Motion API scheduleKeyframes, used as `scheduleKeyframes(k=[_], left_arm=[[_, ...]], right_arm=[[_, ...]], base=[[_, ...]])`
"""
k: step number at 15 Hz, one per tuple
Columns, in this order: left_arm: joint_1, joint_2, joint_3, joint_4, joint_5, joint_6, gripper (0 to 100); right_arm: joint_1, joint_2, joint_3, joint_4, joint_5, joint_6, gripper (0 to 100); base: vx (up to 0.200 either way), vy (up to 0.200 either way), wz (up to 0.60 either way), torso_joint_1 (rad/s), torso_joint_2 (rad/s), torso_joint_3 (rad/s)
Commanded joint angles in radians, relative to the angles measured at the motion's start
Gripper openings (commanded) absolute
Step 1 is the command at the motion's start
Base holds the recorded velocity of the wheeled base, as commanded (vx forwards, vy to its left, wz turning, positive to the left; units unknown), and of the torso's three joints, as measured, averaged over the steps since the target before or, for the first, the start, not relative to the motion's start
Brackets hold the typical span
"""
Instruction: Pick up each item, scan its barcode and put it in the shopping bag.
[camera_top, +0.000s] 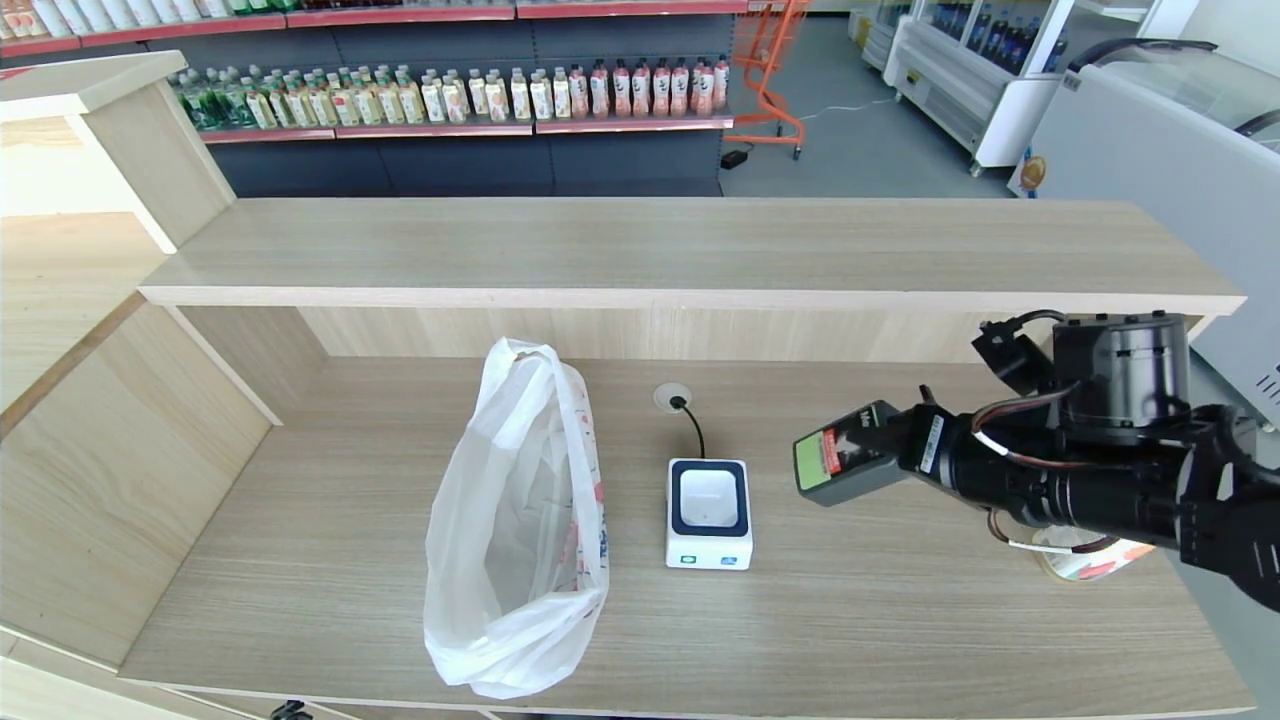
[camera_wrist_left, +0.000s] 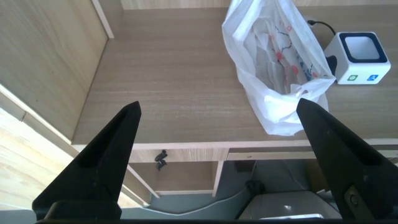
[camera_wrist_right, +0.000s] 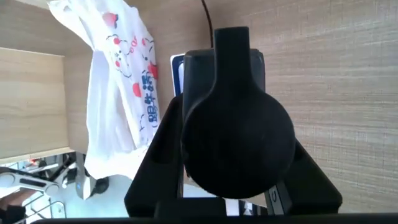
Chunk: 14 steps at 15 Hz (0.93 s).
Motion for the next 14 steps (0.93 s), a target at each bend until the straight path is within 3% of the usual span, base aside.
scheduleKeyframes(k=[1, 9, 14], left_arm=[[0.000, 0.000, 0.000, 0.000, 0.000, 0.000, 100], [0.000, 0.000, 0.000, 0.000, 0.000, 0.000, 100], [0.000, 0.000, 0.000, 0.000, 0.000, 0.000, 100]], right_arm=[[0.044, 0.100, -0.029, -0.001, -0.011, 0.000, 0], [0.166, 0.261, -0.112, -0.046, -0.022, -0.003, 0], [0.194, 0.347, -0.129, -0.070, -0.051, -0.108, 0]], base=[[0.000, 0.000, 0.00, 0.000, 0.00, 0.000], [0.000, 0.000, 0.00, 0.000, 0.00, 0.000], [0.000, 0.000, 0.00, 0.000, 0.00, 0.000]])
